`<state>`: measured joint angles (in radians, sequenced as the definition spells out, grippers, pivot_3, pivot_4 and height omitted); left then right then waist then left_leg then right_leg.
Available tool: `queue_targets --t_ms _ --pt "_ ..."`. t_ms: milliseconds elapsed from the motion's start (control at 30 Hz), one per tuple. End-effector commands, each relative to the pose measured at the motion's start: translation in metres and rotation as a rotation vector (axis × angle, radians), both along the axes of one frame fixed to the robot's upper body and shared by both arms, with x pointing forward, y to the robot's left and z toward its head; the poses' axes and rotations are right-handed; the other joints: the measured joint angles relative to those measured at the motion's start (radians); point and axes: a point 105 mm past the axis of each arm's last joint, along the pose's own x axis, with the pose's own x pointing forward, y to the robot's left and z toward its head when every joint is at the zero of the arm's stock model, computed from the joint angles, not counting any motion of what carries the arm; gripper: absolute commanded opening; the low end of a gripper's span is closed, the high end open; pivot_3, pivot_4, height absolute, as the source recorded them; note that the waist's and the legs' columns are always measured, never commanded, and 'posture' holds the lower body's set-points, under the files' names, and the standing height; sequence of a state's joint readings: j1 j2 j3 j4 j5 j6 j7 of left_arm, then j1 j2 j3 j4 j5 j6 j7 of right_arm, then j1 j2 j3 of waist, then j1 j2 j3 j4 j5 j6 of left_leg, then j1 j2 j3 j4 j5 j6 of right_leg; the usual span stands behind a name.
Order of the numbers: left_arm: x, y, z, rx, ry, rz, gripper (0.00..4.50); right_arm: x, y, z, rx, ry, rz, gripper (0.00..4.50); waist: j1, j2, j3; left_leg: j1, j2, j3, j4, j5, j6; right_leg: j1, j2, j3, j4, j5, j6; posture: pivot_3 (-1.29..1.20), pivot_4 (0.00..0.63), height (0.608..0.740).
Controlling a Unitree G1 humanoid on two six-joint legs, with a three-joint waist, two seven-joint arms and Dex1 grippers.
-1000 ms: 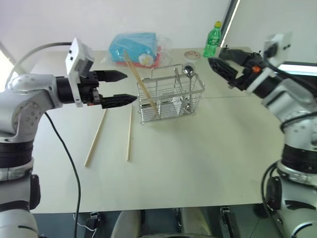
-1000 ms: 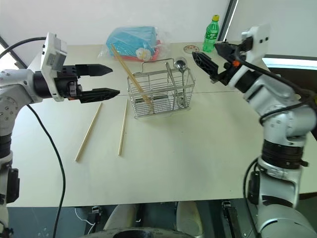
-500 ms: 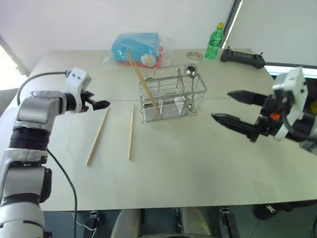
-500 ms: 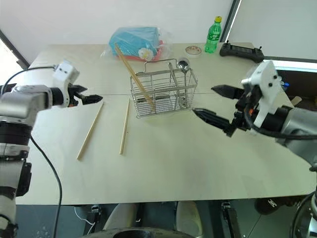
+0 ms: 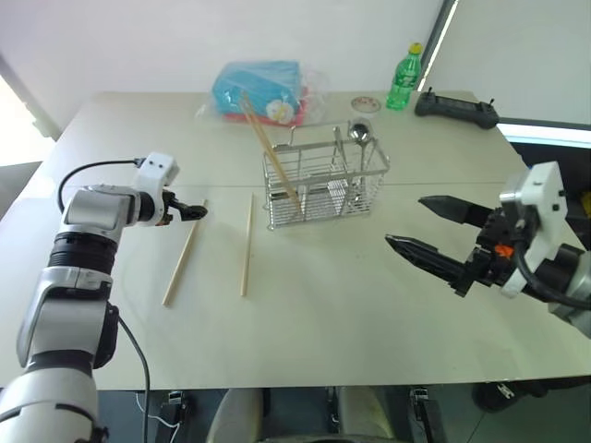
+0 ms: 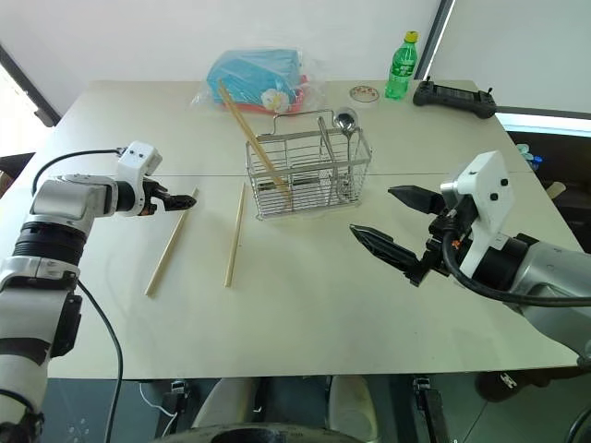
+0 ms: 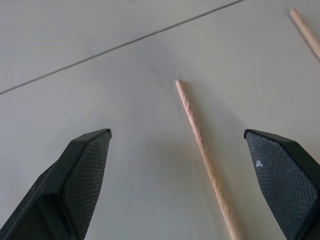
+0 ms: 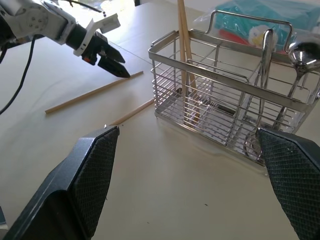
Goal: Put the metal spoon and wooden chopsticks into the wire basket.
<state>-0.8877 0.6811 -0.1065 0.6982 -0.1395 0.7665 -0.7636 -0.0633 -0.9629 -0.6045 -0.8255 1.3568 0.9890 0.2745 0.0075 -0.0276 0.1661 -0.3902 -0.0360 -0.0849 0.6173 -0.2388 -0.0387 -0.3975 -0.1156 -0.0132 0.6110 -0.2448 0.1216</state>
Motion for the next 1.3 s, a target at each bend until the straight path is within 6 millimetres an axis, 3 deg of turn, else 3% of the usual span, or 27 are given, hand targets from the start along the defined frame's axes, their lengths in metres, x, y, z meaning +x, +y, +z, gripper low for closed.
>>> queue_targets --t_ms 33,133,267,367,600,800,867,933,1000,1133,1300 --pt "0.0 0.003 -0.002 -0.028 0.015 0.016 4.5 -0.007 0.002 0.012 0.006 -0.049 0.001 4.48 0.004 -0.001 -0.001 0.0 0.0 0.0 0.0 0.0 0.0 0.0 0.0 0.0 0.0 0.0 0.0 0.0 0.15 0.72" --pt "-0.003 0.003 -0.015 -0.011 0.048 0.005 4.5 -0.009 0.004 0.01 0.011 -0.036 0.0 4.48 0.005 -0.001 -0.001 0.0 0.0 0.0 0.0 0.0 0.0 0.001 -0.001 0.0 0.0 0.0 0.0 0.0 0.15 0.72" --pt "0.0 0.0 -0.019 -0.021 0.046 0.013 4.5 -0.014 0.007 0.003 0.005 0.003 0.02 4.48 0.006 -0.001 -0.002 0.002 0.0 0.0 0.001 0.0 0.0 0.002 -0.002 0.0 0.0 0.0 -0.001 0.0 0.15 0.72" --pt "0.002 -0.003 -0.019 -0.035 0.037 0.006 3.32 -0.02 0.009 0.0 0.0 0.028 0.046 4.5 0.006 0.0 -0.003 0.002 0.001 0.0 0.001 0.0 0.0 0.003 -0.002 0.0 0.0 -0.001 -0.002 0.0 0.15 0.72" --pt "0.004 -0.007 -0.016 -0.046 0.033 -0.002 0.05 -0.021 0.006 -0.001 0.0 0.039 0.043 4.5 0.008 -0.001 -0.003 0.001 0.0 0.0 0.004 0.0 0.001 0.004 -0.003 0.0 -0.001 -0.001 0.0 0.0 0.15 0.72" --pt "0.012 -0.002 -0.004 -0.066 -0.026 0.05 0.05 -0.02 0.004 0.0 0.005 0.039 0.043 4.5 0.009 -0.001 -0.003 0.001 0.0 -0.001 0.005 0.0 0.001 0.005 -0.003 -0.001 -0.001 -0.002 -0.003 0.0 0.15 0.72" --pt "0.025 -0.002 0.027 -0.138 -0.167 0.085 0.05 -0.02 0.003 0.0 0.006 0.039 0.044 4.5 0.008 -0.001 -0.002 0.001 0.0 -0.001 0.005 0.0 0.001 0.005 -0.003 -0.001 -0.001 -0.002 -0.003 0.0 0.15 0.72" --pt "0.031 -0.002 0.044 -0.187 -0.245 0.1 0.05 -0.02 0.003 0.0 0.006 0.04 0.044 4.5 0.007 -0.003 -0.001 0.0 0.001 -0.001 0.005 0.0 0.001 0.004 -0.003 -0.001 -0.001 -0.002 -0.002 0.0 0.15 0.72" --pt "0.04 -0.009 0.091 -0.3 -0.414 0.096 0.05 -0.02 0.001 -0.001 0.007 0.048 0.043 4.5 0.008 -0.006 0.0 -0.001 0.001 -0.001 0.005 0.0 0.001 0.003 -0.003 -0.001 -0.001 0.0 0.0 0.0 0.15 0.72" --pt "0.038 -0.013 0.229 -0.631 -0.882 0.206 0.05 -0.025 0.003 -0.007 0.005 0.087 0.067 4.5 0.023 -0.015 0.005 -0.003 0.001 -0.003 0.006 0.0 0.001 0.002 -0.003 -0.003 -0.002 0.001 0.002 0.0 0.15 0.72" --pt "0.013 -0.041 0.305 -0.709 -1.172 0.13 0.05 -0.026 0.002 -0.009 0.008 0.096 0.07 4.5 0.029 -0.005 -0.001 -0.001 -0.001 0.002 0.005 -0.004 0.006 0.007 -0.003 -0.001 -0.012 0.004 0.008 0.0 0.15 0.72"
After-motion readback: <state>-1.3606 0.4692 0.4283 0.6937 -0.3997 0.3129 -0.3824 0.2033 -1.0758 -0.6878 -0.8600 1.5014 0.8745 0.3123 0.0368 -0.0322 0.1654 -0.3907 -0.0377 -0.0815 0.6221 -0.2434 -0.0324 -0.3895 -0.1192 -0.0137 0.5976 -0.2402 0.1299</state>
